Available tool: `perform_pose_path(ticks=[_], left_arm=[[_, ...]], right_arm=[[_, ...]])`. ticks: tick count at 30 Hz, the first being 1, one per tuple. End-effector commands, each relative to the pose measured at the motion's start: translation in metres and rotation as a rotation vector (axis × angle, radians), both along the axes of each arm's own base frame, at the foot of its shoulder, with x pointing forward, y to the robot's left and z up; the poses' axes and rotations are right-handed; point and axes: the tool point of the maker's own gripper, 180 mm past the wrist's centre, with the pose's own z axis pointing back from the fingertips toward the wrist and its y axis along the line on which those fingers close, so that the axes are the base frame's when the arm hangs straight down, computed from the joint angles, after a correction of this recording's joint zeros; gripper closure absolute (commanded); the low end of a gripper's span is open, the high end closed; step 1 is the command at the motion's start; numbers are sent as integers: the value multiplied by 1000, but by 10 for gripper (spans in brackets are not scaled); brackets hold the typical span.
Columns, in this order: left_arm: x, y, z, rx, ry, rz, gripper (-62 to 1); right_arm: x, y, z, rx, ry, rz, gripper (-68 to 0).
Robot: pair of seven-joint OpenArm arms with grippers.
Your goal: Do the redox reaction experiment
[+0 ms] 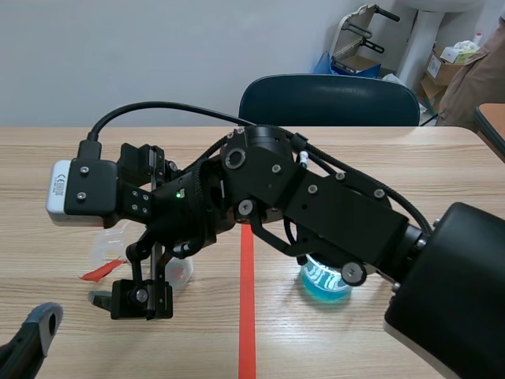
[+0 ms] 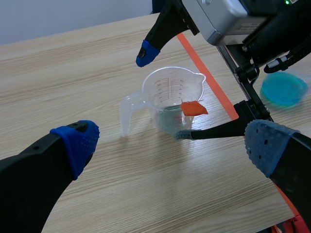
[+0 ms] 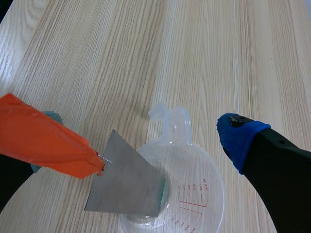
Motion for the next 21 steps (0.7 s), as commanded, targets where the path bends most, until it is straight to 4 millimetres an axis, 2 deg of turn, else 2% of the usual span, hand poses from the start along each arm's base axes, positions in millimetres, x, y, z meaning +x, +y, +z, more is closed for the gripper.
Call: perform_pose_path(ticks=[1, 12, 16, 21], left_arm=[[2, -4, 9, -13, -27, -5, -623], [2, -4, 9, -13, -27, -5, -623], [2, -4, 9, -12, -26, -5, -623], [2, -4, 9, -12, -27, -5, -623]], right_arm=[[5, 1, 11, 30, -7, 3, -679], [5, -3, 9, 30, 4, -2, -679], [8, -15, 10, 66, 50, -34, -679], [3, -41, 13, 118, 85, -84, -679]])
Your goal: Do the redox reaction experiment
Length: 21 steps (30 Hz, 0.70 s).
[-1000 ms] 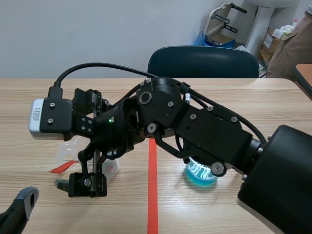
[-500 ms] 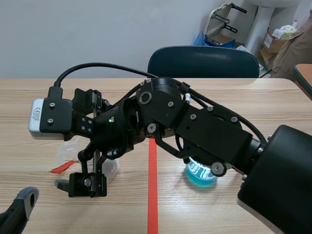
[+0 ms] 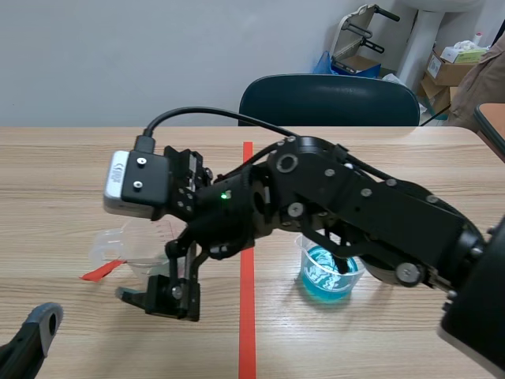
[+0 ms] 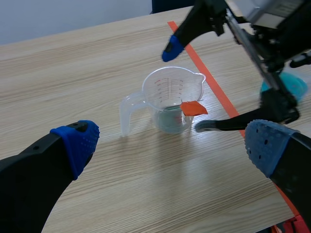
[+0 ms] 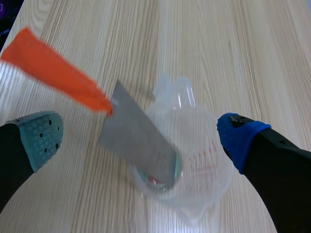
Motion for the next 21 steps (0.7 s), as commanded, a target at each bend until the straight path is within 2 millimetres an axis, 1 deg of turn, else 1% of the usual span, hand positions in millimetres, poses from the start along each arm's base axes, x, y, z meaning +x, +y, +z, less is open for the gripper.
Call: perform_pose_path(ticks=[1, 4, 7, 11, 14, 18, 21], left_arm=[[2, -4, 9, -8, -29, -6, -623], [2, -6, 11, 26, -47, -31, -623], [6, -8, 21, 18, -110, -42, -623], [14, -9, 30, 17, -150, -47, -623], [17, -13, 36, 31, -165, -88, -623], [24, -8, 48, 72, -193, -88, -623], [32, -4, 51, 97, -191, -93, -623]], right_arm=[[-2, -5, 17, 70, -19, -24, -679], [-5, -25, 27, 121, -42, -93, -679], [-7, -48, 41, 178, -46, -180, -679], [-6, -86, 59, 248, -26, -336, -679], [-1, -116, 73, 295, -19, -468, -679], [2, -153, 91, 349, -13, -609, -679], [-2, -176, 101, 359, -4, -679, -679]])
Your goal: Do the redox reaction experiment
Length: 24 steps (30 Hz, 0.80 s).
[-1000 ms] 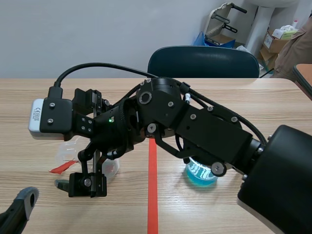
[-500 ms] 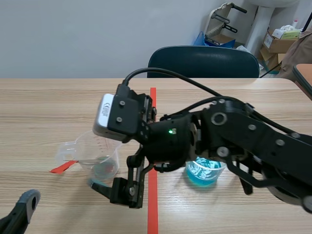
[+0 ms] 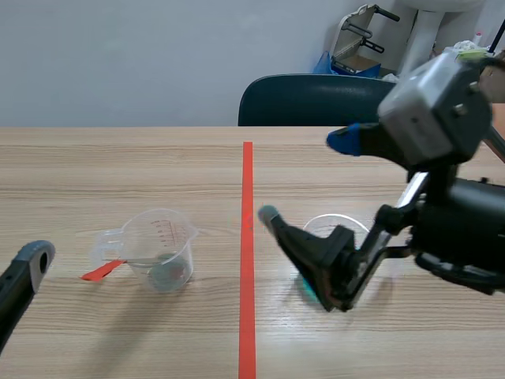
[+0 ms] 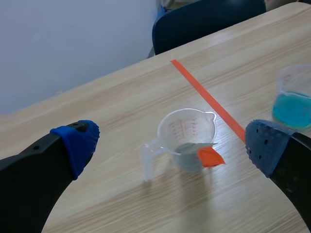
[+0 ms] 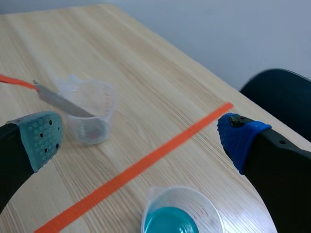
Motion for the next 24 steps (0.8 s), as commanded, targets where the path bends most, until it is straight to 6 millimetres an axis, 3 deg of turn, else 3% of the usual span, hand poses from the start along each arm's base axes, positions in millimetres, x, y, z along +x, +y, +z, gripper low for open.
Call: perform_pose_path(ticks=[1, 9, 24], left_arm=[[7, -1, 10, -10, -34, 5, -623], [23, 5, 11, 50, -35, -9, -623], [44, 7, 30, 85, -123, -11, -623]], right_arm=[[-4, -4, 10, 30, -4, -4, -679], [-26, -26, 26, 18, 23, -62, -679], [-18, -40, 28, -12, 1, -135, -679]])
